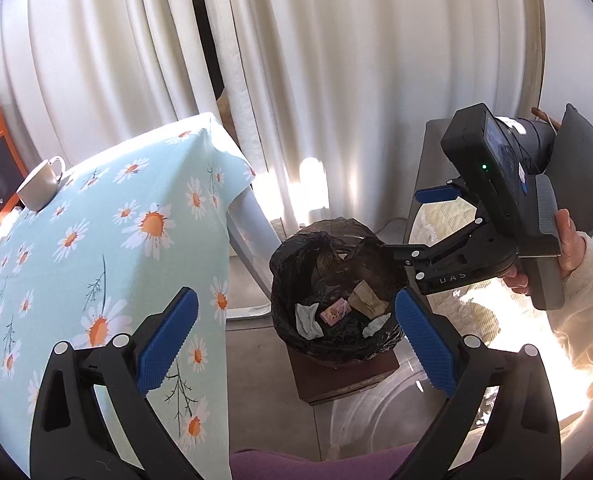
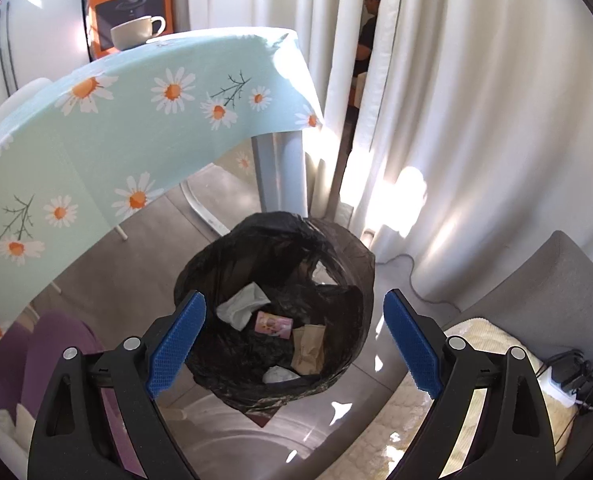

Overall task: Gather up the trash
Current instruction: 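Move both grippers back over the table toward the remaining trash, then lower the right gripper around the clear plastic cup and close on it, then grasp the crumpled white tissue with the left gripper while the right holds the cup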

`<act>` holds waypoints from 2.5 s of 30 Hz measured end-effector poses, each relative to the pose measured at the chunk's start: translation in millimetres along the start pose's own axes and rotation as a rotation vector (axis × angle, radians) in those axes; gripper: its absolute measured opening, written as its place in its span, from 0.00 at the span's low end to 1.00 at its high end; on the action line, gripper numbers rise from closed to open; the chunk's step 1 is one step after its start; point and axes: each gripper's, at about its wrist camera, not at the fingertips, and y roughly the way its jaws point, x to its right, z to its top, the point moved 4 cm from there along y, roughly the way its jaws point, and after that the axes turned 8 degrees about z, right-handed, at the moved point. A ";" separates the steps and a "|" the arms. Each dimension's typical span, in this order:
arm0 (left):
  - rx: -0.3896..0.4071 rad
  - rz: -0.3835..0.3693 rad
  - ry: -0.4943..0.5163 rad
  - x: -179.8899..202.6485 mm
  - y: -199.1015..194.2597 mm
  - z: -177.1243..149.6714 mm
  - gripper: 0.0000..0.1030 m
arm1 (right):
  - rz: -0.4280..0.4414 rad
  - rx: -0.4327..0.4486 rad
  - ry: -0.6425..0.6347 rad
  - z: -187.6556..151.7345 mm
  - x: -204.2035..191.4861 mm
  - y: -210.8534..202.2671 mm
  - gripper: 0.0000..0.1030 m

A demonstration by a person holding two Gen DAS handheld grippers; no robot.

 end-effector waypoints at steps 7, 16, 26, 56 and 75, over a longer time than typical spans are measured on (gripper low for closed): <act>0.101 0.115 -0.067 -41.8 -56.4 -4.5 0.94 | 0.122 0.104 -0.072 43.2 -56.7 -27.9 0.85; 0.124 0.295 -0.204 -111.5 -119.6 -40.4 0.94 | 0.306 0.162 -0.170 82.4 -150.9 -32.8 0.85; 0.035 0.531 -0.410 -193.0 -179.5 -111.9 0.94 | 0.520 0.180 -0.304 134.6 -274.4 -31.3 0.87; -0.170 0.818 -0.700 -288.0 -293.4 -273.5 0.94 | 0.851 -0.204 -0.312 190.4 -514.6 82.9 0.83; -0.265 0.682 -0.704 -292.3 -219.0 -241.6 0.94 | 0.911 -0.074 -0.307 179.5 -440.2 27.6 0.58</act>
